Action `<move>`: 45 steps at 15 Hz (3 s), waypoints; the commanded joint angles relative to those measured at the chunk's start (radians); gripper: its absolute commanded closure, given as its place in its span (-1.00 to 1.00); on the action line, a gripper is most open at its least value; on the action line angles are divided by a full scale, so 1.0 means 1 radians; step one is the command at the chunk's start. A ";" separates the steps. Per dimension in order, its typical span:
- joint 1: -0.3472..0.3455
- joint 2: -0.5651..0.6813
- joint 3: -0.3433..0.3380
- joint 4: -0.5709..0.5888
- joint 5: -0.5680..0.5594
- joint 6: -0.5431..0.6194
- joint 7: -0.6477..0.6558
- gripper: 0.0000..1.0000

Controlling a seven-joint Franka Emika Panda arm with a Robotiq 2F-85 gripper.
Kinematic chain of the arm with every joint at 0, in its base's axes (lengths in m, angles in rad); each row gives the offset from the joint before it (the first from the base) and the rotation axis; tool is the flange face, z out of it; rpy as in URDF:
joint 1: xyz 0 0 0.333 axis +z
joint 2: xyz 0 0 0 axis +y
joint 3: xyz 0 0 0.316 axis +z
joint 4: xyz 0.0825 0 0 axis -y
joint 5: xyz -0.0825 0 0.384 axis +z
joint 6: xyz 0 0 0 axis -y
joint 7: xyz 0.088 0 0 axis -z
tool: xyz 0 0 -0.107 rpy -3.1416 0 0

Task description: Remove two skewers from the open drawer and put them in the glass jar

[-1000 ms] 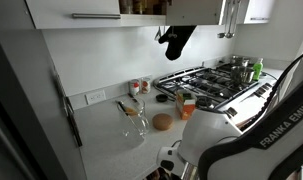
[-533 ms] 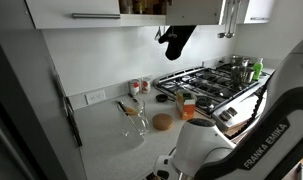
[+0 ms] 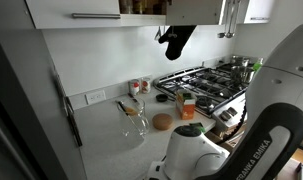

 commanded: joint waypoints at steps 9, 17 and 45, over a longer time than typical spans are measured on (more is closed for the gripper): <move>-0.047 0.079 0.023 0.051 -0.276 0.016 0.224 0.66; -0.122 0.028 0.092 0.026 -0.285 -0.016 0.232 0.93; -0.513 -0.298 0.517 0.154 0.290 0.002 -0.061 0.70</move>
